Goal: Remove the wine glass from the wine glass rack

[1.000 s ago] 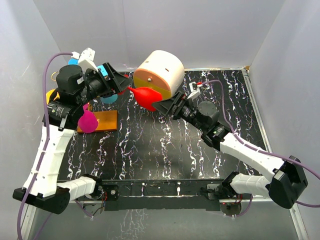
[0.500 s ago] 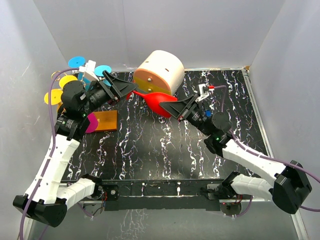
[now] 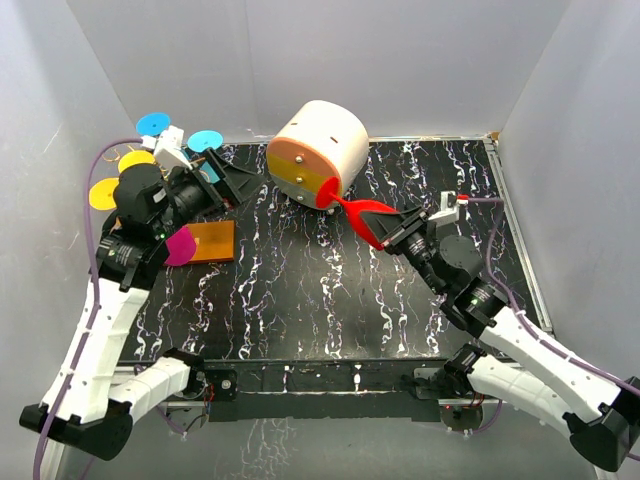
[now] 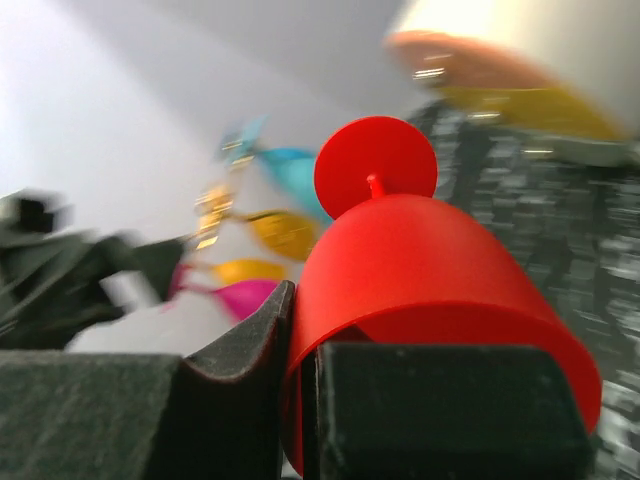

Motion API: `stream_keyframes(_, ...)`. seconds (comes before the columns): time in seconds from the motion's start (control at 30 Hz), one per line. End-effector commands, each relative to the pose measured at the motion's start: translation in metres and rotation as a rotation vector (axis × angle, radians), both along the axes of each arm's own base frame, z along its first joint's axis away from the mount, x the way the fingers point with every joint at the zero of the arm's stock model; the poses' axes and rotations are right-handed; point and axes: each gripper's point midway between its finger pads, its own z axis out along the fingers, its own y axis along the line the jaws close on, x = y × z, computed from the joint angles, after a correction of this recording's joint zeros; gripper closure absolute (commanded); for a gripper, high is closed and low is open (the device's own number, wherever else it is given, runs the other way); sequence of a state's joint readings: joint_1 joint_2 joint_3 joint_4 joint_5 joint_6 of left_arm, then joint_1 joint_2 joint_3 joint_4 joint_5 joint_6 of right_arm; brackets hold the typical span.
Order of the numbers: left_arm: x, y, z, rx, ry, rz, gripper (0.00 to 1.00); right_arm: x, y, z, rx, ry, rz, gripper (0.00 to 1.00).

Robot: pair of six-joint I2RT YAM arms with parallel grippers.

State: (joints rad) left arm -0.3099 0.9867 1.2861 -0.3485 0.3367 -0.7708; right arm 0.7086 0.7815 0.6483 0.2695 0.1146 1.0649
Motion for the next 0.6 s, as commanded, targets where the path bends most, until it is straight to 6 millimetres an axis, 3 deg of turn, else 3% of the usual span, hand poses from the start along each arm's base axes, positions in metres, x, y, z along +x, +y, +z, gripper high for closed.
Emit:
stream_keyframes(0.0, -0.01, 0.038, 0.011, 0.154, -0.078, 0.149, 0.01, 0.025, -0.084, -0.084, -0.364, 0.314, -0.448, 1.0)
stream_keyframes(0.07, -0.01, 0.044, 0.011, 0.175, -0.089, 0.172, 0.01, 0.023, -0.105, -0.098, -0.466, 0.378, -0.533, 1.0)
stream_keyframes(0.17, -0.009, 0.045, 0.011, 0.185, -0.095, 0.18, 0.01, 0.019, -0.12, -0.103, -0.605, 0.42, -0.576, 1.0)
stream_keyframes(0.33, -0.006, 0.042, 0.004, 0.19, -0.081, 0.168, 0.01, 0.026, -0.102, -0.082, -0.86, 0.295, -0.426, 1.0)
stream_keyframes(0.57, -0.012, 0.047, 0.009, 0.193, -0.095, 0.183, 0.01, 0.038, -0.098, -0.048, -1.119, 0.234, -0.353, 1.0)
